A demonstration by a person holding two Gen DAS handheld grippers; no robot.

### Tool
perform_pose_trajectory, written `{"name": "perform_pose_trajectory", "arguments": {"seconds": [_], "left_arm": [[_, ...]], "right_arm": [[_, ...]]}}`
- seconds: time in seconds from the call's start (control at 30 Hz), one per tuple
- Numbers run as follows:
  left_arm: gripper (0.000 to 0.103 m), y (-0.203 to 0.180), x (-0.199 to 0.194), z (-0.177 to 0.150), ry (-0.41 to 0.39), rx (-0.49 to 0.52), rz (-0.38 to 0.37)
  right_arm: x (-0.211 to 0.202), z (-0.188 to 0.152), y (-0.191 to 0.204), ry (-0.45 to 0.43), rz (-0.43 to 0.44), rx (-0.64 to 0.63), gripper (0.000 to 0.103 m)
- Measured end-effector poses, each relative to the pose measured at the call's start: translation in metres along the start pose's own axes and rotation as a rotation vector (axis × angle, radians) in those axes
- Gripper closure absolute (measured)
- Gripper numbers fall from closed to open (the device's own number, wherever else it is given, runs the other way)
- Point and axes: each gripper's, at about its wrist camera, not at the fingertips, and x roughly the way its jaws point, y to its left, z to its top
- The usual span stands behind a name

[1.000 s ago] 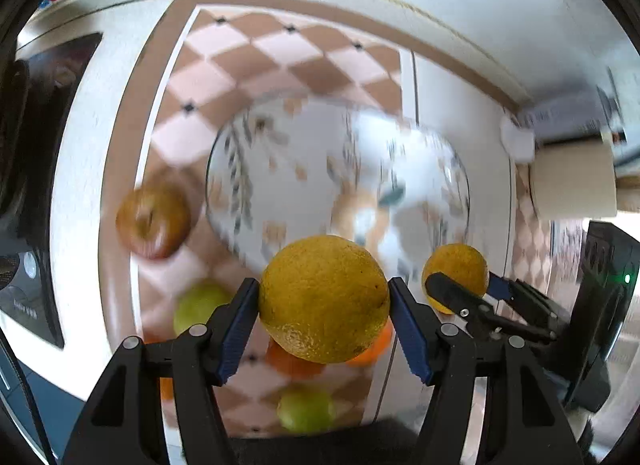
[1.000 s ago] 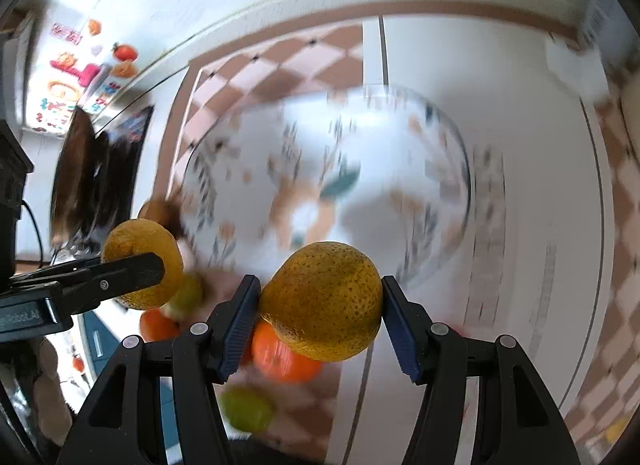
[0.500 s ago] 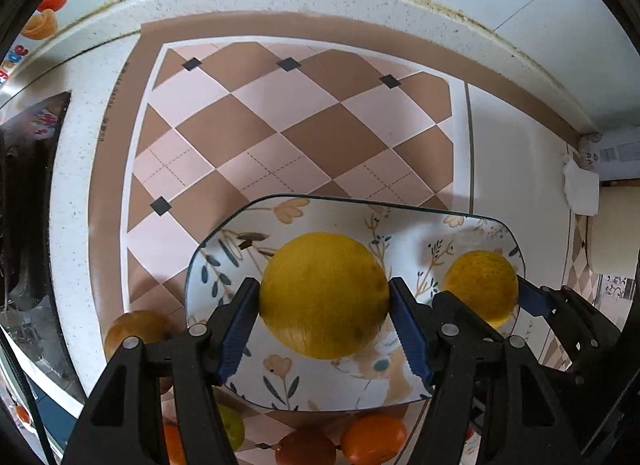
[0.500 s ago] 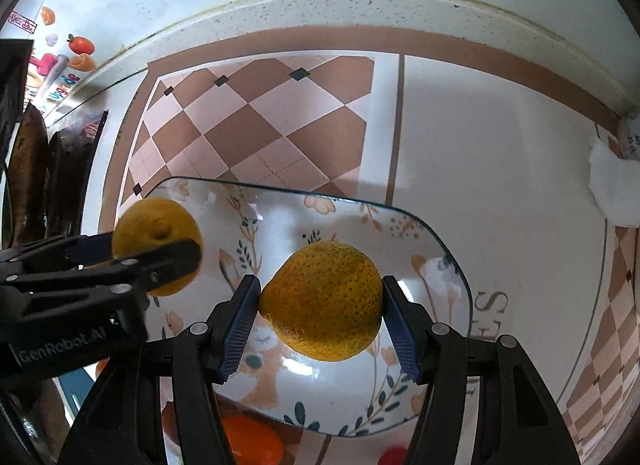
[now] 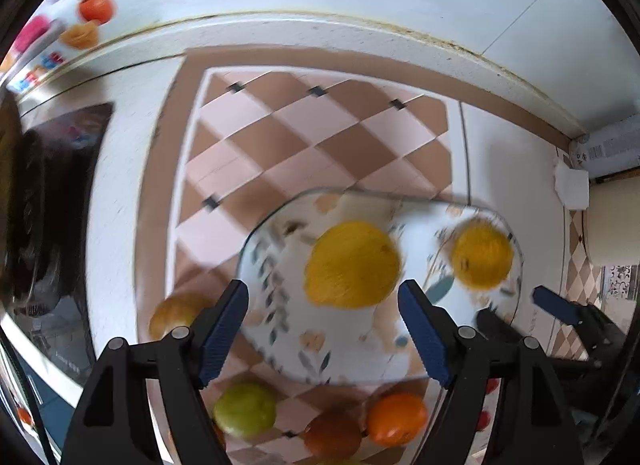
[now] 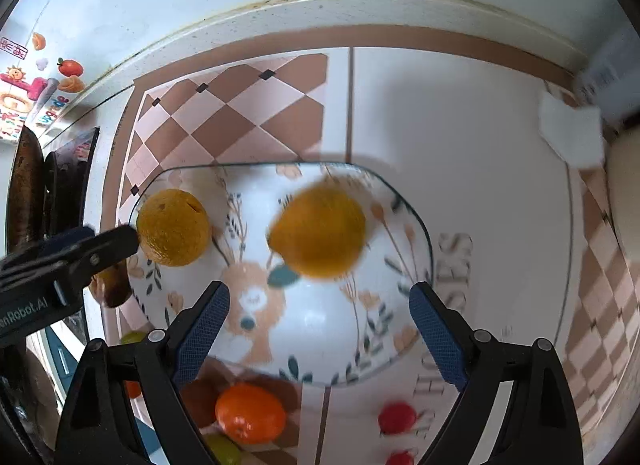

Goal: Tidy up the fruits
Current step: 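Lower both fruits onto the plate and open both tools, then raise both open tools away from the plate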

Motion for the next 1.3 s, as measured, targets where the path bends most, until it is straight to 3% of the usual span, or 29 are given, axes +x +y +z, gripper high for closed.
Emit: {"name": "perform_pose_trajectory", "arguments": {"seconds": [0.3,0.8,1.07,1.3], "left_arm": [[0.027,0.016,-0.040,-0.061,-0.121,-0.004,0.085],[0.027,0.004,-0.141,-0.132,-0.341,0.047,0.102],[0.027,-0.005,-0.179,-0.159,-0.448,0.075,0.112],[0.027,-0.004,-0.181,-0.166,-0.456,0.064,0.103]], "right_arm": [[-0.051,-0.060,0.013,-0.108,-0.059,0.015,0.010],[-0.151,-0.140,0.034,-0.278,-0.068,0.004,0.010],[-0.188,-0.167,0.041,-0.354,-0.075,-0.005,0.010],[-0.192,-0.173,0.041,-0.357,-0.040,0.000,0.010]]}}
